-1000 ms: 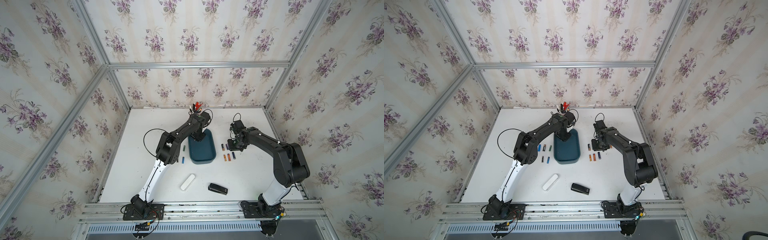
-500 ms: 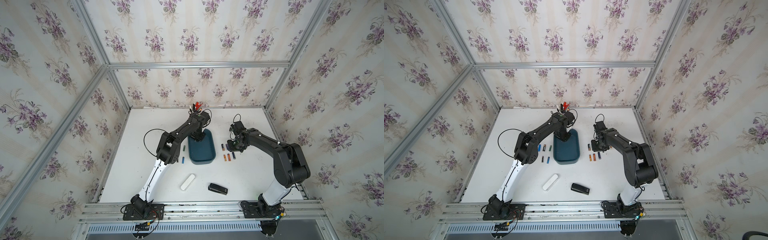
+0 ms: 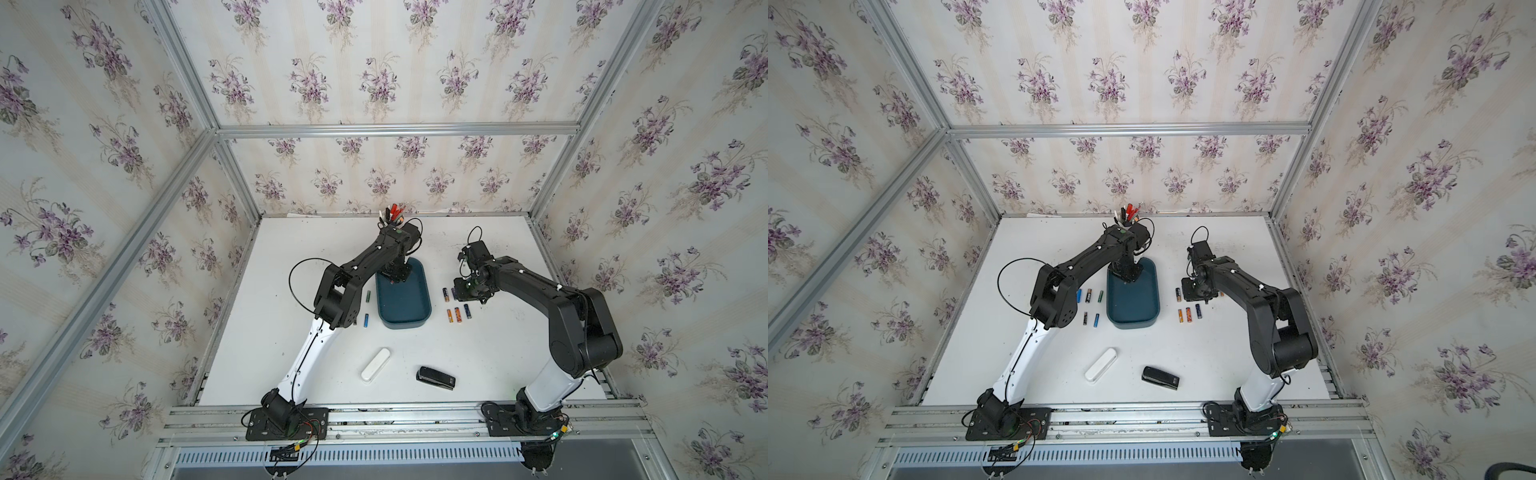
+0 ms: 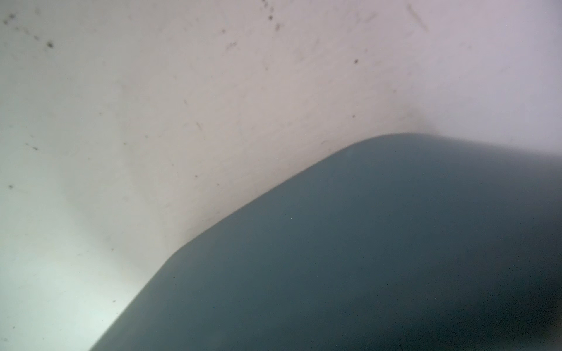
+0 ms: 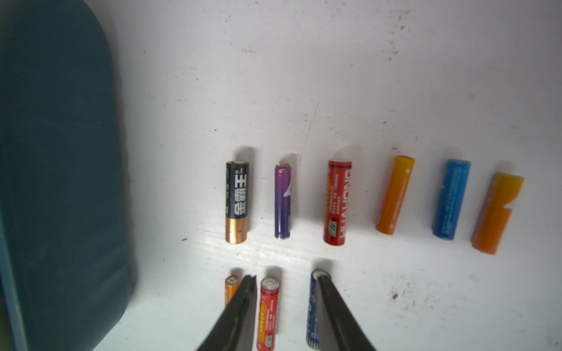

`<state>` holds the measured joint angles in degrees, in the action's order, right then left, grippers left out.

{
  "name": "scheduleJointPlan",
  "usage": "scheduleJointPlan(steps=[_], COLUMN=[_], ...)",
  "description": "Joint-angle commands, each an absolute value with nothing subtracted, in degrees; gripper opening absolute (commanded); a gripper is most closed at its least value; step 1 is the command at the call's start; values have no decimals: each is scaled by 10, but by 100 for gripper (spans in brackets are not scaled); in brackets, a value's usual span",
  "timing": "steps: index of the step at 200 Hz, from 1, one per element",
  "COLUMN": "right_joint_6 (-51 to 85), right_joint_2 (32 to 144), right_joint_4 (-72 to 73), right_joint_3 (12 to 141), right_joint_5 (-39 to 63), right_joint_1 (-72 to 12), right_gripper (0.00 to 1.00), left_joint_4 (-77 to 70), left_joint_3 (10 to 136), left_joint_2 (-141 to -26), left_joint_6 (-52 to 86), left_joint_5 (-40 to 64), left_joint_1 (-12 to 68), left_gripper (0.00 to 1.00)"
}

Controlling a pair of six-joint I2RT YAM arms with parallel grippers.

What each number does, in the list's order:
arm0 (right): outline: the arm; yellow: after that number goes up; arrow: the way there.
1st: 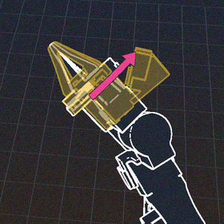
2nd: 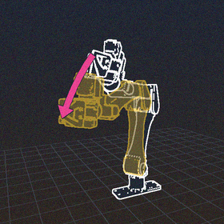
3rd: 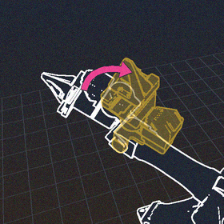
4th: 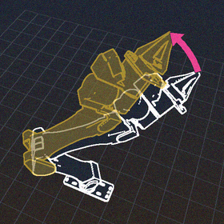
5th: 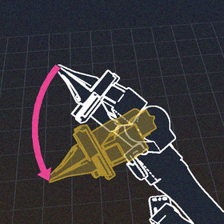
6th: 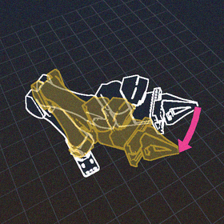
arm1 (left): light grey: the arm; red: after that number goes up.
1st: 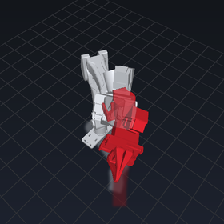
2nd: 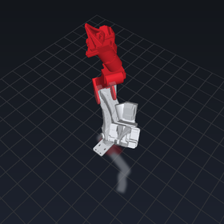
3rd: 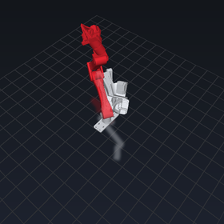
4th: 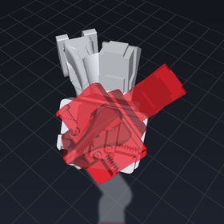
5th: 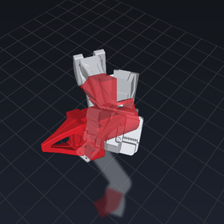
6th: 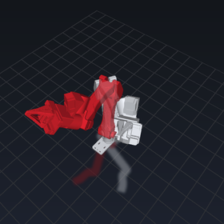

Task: Take the batteries out of the storage box
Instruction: Pick up the battery from the storage box.

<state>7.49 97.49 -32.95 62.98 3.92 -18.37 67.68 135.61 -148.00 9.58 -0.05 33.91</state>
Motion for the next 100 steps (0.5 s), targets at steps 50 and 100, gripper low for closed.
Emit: scheduleJointPlan(steps=[50,100], right_joint_6=[82,83], right_joint_2=[955,951], right_joint_4=[-322,-322], right_joint_3=[626,624], right_joint_5=[51,53], right_joint_1=[-185,-185], right_gripper=[37,37], left_joint_4=[711,709], left_joint_3=[1362,1352], left_joint_2=[-1483,-1451], left_joint_6=[111,124], left_joint_5=[-8,5], left_joint_1=[338,338], left_gripper=[12,13])
